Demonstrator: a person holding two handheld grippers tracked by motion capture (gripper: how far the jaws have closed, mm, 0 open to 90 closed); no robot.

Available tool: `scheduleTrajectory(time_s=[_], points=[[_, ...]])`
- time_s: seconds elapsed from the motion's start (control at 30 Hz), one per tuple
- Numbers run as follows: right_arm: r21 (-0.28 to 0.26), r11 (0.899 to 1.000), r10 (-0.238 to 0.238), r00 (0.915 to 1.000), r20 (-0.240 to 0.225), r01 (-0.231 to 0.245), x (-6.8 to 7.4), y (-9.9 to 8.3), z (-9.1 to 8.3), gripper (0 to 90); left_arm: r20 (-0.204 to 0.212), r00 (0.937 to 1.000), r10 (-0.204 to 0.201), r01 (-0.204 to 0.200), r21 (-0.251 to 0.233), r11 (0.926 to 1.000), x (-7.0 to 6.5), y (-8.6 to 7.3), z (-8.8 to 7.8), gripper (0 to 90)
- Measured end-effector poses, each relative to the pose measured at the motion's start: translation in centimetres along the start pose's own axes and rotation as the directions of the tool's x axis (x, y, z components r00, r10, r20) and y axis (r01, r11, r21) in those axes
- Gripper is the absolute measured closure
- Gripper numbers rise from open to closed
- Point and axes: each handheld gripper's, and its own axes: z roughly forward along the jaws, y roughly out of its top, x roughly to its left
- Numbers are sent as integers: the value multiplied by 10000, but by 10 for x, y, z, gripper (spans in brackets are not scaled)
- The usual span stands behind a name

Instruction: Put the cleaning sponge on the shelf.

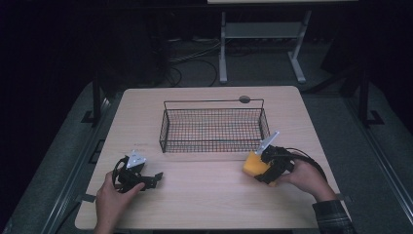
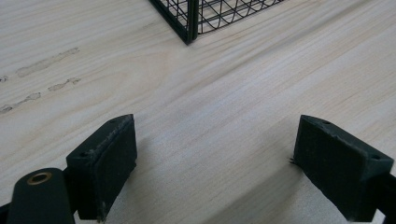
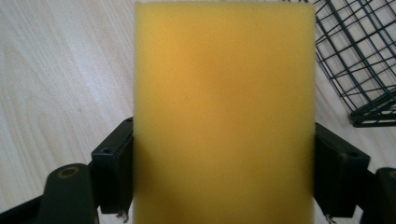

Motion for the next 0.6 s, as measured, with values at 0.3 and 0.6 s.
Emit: scheduleTrajectory(time_s=[0.3,0.6], points=[[-207,9997,134,9999,-12,-134,-3,-3,-12,224,4,10000,4,-4,-1,10000,0,0,0,125],[-436,9987,249,9997,65,-246,-6,-4,-22,224,6,10000,-2,2,-5,10000,0,0,0,125]])
